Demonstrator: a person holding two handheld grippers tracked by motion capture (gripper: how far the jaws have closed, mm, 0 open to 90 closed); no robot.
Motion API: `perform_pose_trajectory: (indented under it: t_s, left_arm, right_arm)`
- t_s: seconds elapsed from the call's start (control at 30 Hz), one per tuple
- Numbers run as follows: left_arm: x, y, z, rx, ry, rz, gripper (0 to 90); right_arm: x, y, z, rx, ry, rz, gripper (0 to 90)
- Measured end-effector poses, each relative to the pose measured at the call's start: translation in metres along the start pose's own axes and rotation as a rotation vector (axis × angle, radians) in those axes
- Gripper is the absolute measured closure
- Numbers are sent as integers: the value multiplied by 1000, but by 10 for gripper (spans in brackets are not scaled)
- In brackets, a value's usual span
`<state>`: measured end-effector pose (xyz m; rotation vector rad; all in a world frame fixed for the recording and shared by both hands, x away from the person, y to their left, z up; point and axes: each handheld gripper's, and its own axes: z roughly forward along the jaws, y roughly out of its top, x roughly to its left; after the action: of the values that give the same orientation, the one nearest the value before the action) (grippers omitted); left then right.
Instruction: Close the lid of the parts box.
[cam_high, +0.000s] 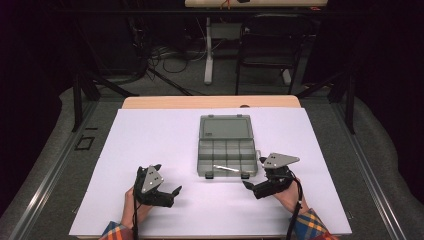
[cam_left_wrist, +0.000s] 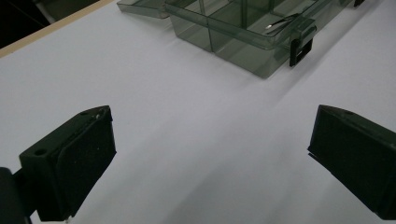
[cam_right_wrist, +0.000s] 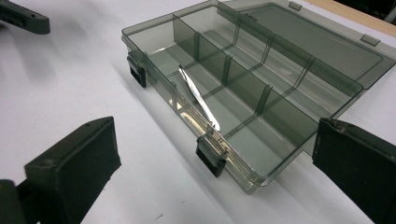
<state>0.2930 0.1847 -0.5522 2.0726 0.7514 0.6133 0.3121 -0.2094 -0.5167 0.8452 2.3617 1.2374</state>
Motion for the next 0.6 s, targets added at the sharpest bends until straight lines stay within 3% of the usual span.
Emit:
perform_pose_trajectory:
  t_s: [0.3,0.6]
  left_arm:
    - [1,5,0,0,-6,17,1]
    - [3,23,3,1,-24,50,1]
  right_arm:
    - [-3,0,3,5,8,-2,0]
    - [-8,1,2,-5,3,0,0]
